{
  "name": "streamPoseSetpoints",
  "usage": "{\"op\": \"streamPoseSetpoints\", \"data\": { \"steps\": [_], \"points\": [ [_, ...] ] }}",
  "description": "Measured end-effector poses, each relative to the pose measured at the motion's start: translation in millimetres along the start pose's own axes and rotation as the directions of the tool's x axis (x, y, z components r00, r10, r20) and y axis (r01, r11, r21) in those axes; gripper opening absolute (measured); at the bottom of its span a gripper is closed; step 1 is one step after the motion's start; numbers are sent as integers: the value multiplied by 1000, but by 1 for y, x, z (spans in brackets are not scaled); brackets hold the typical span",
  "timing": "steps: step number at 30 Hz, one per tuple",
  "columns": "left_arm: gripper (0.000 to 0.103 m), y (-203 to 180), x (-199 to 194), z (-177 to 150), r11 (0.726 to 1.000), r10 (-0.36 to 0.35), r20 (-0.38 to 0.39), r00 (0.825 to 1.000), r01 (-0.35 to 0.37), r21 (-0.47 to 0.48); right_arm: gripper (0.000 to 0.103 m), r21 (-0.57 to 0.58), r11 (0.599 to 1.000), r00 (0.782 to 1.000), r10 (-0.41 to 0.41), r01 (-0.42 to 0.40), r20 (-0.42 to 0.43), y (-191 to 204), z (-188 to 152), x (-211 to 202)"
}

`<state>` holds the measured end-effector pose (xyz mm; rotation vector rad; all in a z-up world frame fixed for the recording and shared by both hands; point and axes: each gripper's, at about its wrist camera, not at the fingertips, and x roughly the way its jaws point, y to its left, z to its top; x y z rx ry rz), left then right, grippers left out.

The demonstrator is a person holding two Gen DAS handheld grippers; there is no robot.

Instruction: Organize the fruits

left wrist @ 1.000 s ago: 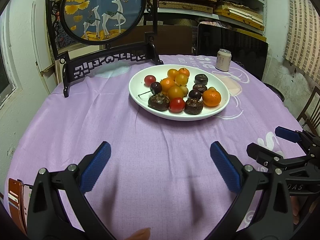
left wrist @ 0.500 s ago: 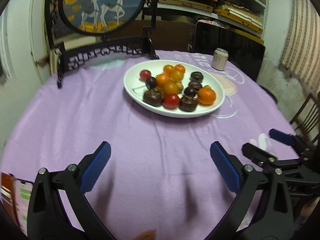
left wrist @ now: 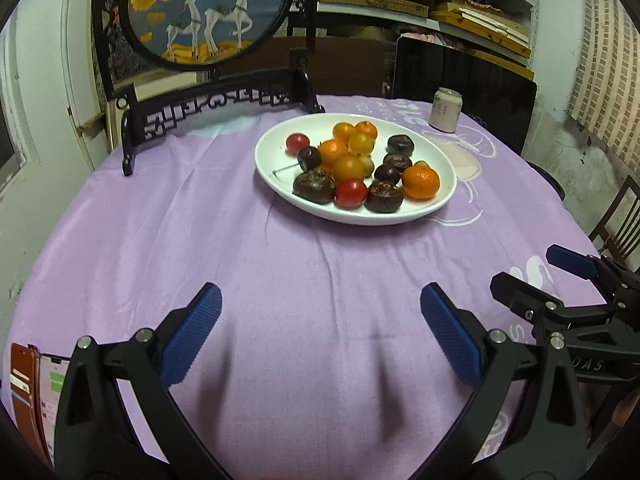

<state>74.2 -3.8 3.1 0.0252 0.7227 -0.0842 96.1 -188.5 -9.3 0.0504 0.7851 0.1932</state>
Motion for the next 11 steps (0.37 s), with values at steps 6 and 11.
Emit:
{"op": "streamPoseSetpoints", "data": {
  "steps": [6, 11],
  "points": [
    [101, -3, -7, 3, 999, 43, 40, 998, -44, 17, 102, 5, 1000, 1000, 4, -4, 2, -2, 1, 0],
    [101, -5, -13, 5, 998, 57, 74, 996, -59, 30, 102, 0, 1000, 1000, 4, -4, 4, -2, 1, -1]
  ]
}}
